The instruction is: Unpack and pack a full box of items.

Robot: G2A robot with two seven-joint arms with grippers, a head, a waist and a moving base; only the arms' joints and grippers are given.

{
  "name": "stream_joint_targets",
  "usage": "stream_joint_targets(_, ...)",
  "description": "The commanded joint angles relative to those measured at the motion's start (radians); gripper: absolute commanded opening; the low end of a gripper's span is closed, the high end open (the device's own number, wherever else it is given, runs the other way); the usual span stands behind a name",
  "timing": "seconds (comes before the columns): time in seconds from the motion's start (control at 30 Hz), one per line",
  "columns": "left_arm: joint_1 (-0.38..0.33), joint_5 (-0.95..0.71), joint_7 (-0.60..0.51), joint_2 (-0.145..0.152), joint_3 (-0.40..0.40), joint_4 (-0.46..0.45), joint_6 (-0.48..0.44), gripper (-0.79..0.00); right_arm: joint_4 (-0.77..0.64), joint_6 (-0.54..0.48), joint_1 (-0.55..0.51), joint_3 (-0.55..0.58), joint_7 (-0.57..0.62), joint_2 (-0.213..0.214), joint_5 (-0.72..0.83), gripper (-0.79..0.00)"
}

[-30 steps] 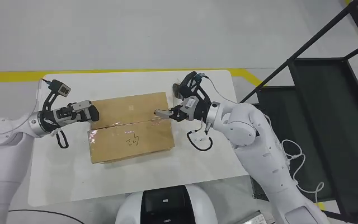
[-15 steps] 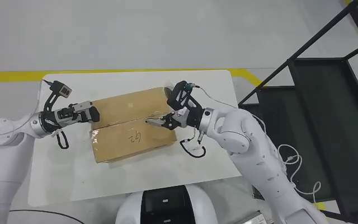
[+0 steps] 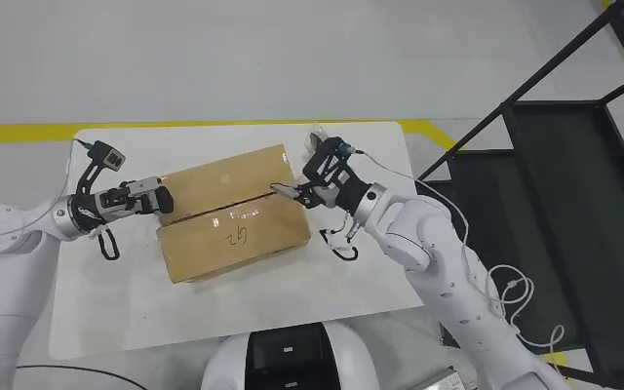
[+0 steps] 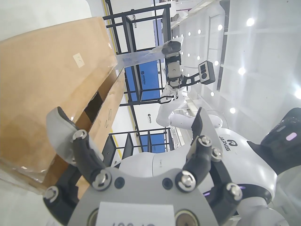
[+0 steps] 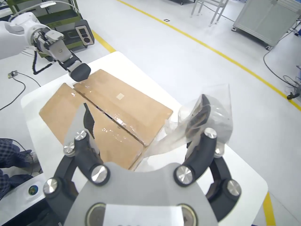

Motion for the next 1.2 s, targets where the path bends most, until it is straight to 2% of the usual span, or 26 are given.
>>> stream_joint_targets(0.0, 0.000, 0.001, 0.000, 0.000, 0.000, 0.000, 0.000, 0.000, -0.009, 0.048, -0.008, -0.006, -0.004, 0.000, -0.088, 0.000)
stream_joint_targets(0.37, 0.001, 0.008, -0.005, -0.002, -0.003, -0.003, 0.005, 0.000, -0.033, 0.163, -0.043, -0.051, -0.031, -0.002, -0.370, 0.000)
stream_joint_targets(0.87, 0.004, 0.009, -0.012, -0.004, -0.006, -0.007, 0.005, 0.000, -0.052, 0.202, -0.078, -0.107, -0.040, -0.008, -0.629, 0.000)
stream_joint_targets(0.93, 0.004, 0.009, -0.012, -0.004, -0.006, -0.007, 0.006, 0.000, -0.052, 0.157, -0.091, -0.111, -0.060, -0.011, -0.543, 0.000)
stream_joint_targets(1.07, 0.004, 0.010, -0.013, -0.005, -0.007, -0.007, 0.007, 0.000, -0.022, -0.102, -0.086, -0.003, -0.107, -0.005, -0.053, 0.000)
stream_joint_targets(1.17, 0.004, 0.011, -0.014, -0.005, -0.007, -0.007, 0.008, 0.000, 0.037, -0.274, -0.072, 0.070, -0.063, 0.005, 0.237, 0.000)
